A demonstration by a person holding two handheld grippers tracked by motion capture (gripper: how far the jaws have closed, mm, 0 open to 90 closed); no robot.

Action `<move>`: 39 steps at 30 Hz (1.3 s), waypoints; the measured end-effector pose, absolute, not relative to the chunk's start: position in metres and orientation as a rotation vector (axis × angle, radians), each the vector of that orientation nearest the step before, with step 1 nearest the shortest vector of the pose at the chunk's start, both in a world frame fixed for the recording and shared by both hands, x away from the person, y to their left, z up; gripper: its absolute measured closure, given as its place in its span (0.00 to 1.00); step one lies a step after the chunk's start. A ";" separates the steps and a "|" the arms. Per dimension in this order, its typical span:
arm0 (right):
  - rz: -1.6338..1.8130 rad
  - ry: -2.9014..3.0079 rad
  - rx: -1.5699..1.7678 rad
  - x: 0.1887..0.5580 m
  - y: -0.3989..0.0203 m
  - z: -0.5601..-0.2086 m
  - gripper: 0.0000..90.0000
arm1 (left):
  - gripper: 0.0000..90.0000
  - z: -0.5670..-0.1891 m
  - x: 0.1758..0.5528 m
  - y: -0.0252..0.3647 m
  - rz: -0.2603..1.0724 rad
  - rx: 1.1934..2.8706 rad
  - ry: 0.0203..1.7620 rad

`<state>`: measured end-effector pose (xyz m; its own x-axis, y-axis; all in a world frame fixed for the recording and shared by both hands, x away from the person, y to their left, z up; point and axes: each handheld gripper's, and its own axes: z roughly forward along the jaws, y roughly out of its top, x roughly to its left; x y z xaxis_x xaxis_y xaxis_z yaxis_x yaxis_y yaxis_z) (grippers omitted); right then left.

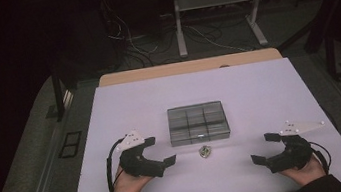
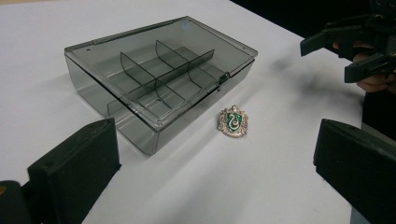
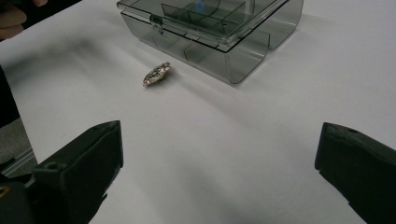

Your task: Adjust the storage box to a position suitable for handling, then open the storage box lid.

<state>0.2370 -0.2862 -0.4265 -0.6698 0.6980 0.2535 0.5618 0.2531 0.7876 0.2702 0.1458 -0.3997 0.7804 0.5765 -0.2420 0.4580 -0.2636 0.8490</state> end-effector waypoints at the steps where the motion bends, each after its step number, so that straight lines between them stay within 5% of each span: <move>1: 1.386 2.371 1.202 0.237 -0.286 -0.426 0.01 | 0.00 -0.400 0.271 0.145 0.138 1.911 0.785; 24: 1.372 2.389 1.191 0.239 -0.282 -0.426 0.01 | 0.04 -0.414 0.294 0.130 0.115 1.995 0.790; 39: 1.358 2.401 1.186 0.240 -0.280 -0.427 0.01 | 0.21 -0.425 0.306 0.129 0.126 2.047 0.789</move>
<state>0.2400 -0.2796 -0.4274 -0.6796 0.6915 0.2449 0.5663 0.2823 0.7744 0.3055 0.1288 -0.4250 0.7905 0.5767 -0.2064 0.4841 -0.3817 0.7874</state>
